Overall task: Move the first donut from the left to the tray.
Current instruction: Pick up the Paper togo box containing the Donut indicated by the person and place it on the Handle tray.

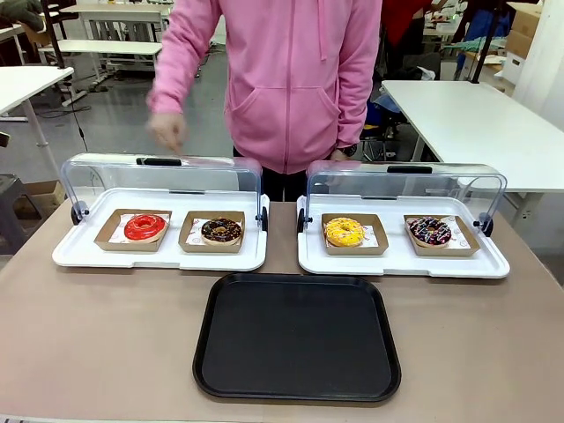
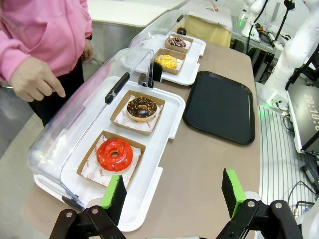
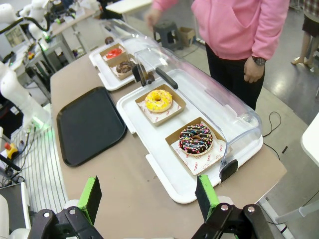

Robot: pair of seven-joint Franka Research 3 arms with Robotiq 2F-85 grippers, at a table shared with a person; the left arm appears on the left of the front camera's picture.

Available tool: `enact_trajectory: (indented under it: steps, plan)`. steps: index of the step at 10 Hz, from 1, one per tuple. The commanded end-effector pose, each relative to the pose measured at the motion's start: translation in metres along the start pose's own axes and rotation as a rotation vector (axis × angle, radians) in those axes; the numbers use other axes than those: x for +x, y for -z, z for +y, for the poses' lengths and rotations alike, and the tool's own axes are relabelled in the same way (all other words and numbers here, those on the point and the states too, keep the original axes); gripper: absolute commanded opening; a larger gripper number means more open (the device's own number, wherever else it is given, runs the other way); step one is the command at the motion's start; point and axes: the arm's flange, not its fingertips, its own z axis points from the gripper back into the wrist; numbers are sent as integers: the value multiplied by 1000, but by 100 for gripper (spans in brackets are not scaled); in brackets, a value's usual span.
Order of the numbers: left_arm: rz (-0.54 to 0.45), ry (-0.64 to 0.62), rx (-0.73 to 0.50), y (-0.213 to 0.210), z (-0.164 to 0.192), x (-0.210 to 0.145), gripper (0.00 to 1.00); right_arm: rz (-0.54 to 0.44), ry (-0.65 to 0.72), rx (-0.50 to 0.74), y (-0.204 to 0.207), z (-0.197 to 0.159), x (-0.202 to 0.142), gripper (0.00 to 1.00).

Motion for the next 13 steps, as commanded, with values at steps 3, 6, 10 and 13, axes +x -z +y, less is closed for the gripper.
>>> enact_trajectory:
  steps: [3,6,10,13]
  plan:
    - [6,1,-5,0,-1,-1,100,-4,-2,0,-1,0,0,100]
    - [6,1,-5,0,-1,-1,100,-4,-2,0,-1,0,0,100]
    - [6,1,-5,0,-1,-1,100,-4,-2,0,-1,0,0,100]
    - [6,1,-5,0,-1,-1,100,-4,-2,0,-1,0,0,100]
